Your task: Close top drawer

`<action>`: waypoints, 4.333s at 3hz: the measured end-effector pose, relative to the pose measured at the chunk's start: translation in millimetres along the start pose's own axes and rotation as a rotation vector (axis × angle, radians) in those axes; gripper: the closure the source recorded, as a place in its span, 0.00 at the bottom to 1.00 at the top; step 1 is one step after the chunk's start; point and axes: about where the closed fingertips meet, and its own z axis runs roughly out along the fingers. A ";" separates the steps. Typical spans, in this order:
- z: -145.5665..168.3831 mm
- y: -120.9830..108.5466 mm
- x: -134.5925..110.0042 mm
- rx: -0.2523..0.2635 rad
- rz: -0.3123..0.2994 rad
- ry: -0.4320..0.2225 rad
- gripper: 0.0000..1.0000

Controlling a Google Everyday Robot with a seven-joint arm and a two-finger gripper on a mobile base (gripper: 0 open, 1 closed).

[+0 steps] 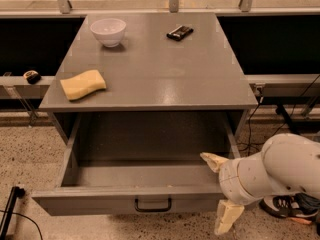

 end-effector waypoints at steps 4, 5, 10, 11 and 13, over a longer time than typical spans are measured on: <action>-37.7 21.2 -34.7 0.097 -0.037 -0.056 0.61; -37.3 21.4 -34.8 0.097 -0.037 -0.056 0.91; 40.5 26.9 17.9 0.133 0.073 -0.093 1.00; 43.8 -0.4 16.4 0.207 0.054 -0.118 1.00; 51.2 -10.1 16.9 0.248 0.066 -0.136 1.00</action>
Offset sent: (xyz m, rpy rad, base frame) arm -0.0413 0.0257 0.0919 0.0217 -0.2040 0.0639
